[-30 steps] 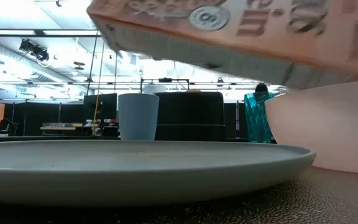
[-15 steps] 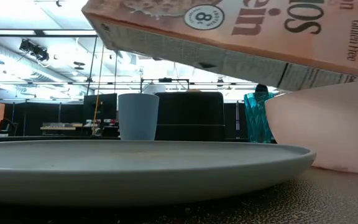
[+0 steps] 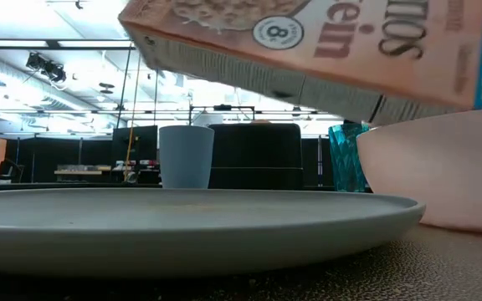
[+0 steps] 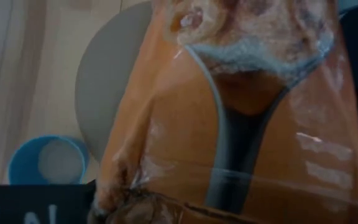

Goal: Arrange a breakfast setting
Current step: Pour the cereal from the cereal box into the orange bowl

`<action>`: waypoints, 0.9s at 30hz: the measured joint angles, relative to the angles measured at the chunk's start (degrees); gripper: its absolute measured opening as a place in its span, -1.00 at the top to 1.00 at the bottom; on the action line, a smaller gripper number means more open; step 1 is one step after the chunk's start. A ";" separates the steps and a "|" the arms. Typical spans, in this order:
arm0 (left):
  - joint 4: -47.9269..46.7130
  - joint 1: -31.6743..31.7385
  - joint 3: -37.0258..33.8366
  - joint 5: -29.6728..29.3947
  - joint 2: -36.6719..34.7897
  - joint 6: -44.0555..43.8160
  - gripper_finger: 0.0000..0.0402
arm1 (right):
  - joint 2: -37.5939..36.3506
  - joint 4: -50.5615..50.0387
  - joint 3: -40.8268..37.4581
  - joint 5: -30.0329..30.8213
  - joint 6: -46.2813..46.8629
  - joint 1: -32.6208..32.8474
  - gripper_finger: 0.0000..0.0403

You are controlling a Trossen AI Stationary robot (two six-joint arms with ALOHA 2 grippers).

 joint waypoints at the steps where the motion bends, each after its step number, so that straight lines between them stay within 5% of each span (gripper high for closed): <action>1: 0.44 0.00 0.00 -0.06 0.02 0.46 0.09 | 0.00 0.00 0.00 0.00 0.01 0.00 0.45; 27: -1.74 1.64 0.00 2.46 0.02 0.54 0.09 | -0.02 -0.02 0.00 0.11 0.02 0.00 0.45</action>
